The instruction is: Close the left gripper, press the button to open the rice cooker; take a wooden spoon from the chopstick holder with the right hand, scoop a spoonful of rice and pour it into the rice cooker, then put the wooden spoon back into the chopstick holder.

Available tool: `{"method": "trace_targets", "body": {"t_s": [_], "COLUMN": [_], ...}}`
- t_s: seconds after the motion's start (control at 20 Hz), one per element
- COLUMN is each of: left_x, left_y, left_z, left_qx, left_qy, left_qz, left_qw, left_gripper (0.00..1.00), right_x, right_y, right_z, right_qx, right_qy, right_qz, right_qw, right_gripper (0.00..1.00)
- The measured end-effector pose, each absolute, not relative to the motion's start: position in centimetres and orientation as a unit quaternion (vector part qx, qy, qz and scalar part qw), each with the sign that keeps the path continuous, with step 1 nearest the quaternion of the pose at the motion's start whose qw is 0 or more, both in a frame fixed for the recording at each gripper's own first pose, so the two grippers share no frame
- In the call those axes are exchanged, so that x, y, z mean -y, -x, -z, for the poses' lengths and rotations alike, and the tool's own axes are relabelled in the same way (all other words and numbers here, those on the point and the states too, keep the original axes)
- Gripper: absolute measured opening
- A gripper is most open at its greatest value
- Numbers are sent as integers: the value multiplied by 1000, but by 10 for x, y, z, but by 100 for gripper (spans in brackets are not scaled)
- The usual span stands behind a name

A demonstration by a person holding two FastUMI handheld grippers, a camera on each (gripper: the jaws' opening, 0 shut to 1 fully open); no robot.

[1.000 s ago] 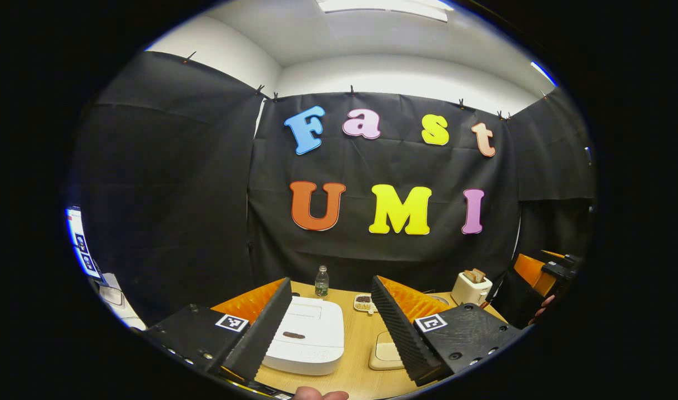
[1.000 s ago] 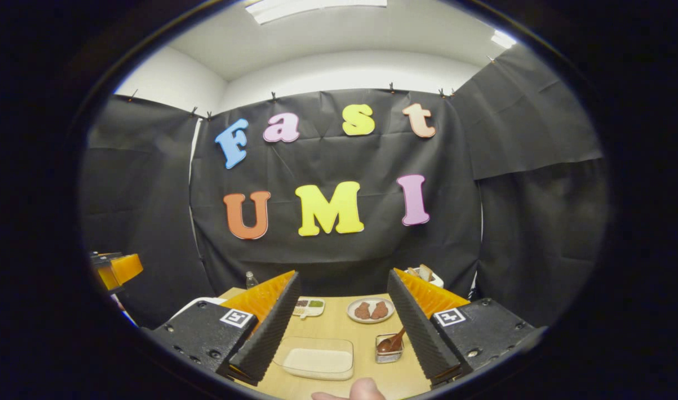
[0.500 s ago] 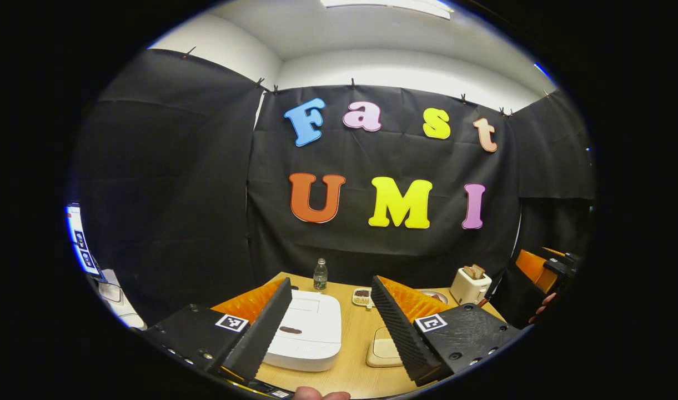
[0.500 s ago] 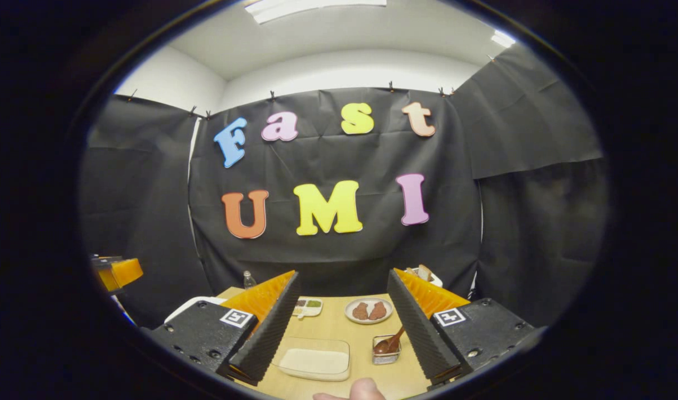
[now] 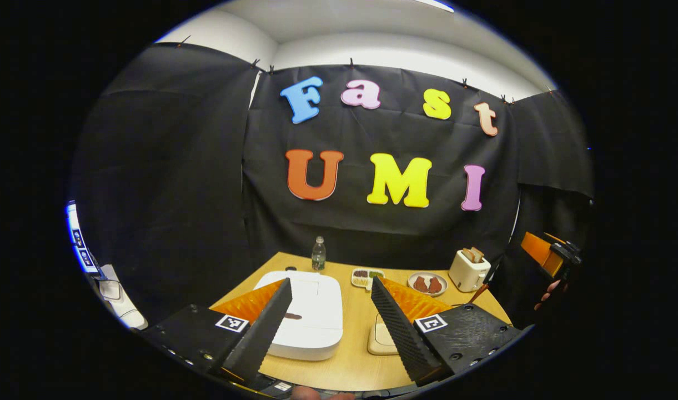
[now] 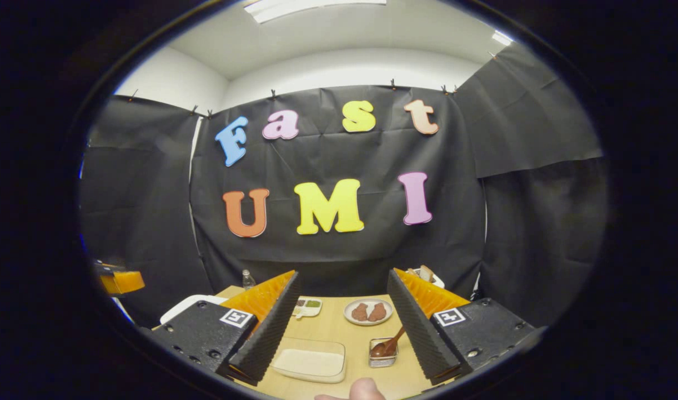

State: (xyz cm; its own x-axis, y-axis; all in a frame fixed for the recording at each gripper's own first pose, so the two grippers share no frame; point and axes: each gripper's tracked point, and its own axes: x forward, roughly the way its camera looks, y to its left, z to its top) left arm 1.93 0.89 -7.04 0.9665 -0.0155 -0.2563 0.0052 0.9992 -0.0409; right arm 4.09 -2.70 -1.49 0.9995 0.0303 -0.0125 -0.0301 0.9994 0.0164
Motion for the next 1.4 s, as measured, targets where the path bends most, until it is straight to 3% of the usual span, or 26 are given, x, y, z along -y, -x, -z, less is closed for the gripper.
{"method": "trace_targets", "body": {"t_s": [0.35,0.45,0.5,0.6,0.65,0.75,1.4], "left_x": [-46,-52,-56,-59,-65,-73,-89], "left_y": [-48,-57,-62,-68,-73,-86,-123], "left_z": [130,148,154,166,166,181,242], "left_qx": [-261,-291,-305,-335,-339,-363,-445], "left_qy": [11,10,13,26,28,67,81], "left_qz": [-3,-2,-5,-1,-12,-17,-16], "left_qw": [965,957,952,942,940,929,892], "left_gripper": [90,69,48,35,33,0,0], "right_x": [59,68,71,77,78,82,97], "right_y": [-63,-72,-76,-83,-87,-94,-128], "right_z": [32,40,44,50,52,57,94], "right_qx": [-20,-30,-35,-41,-44,-49,-100], "right_qy": [-11,-18,-18,-17,-17,-16,-14], "right_qz": [0,8,11,15,17,19,40], "right_qw": [1000,999,999,999,999,998,994], "right_gripper": [100,100,100,100,100,100,100]}}
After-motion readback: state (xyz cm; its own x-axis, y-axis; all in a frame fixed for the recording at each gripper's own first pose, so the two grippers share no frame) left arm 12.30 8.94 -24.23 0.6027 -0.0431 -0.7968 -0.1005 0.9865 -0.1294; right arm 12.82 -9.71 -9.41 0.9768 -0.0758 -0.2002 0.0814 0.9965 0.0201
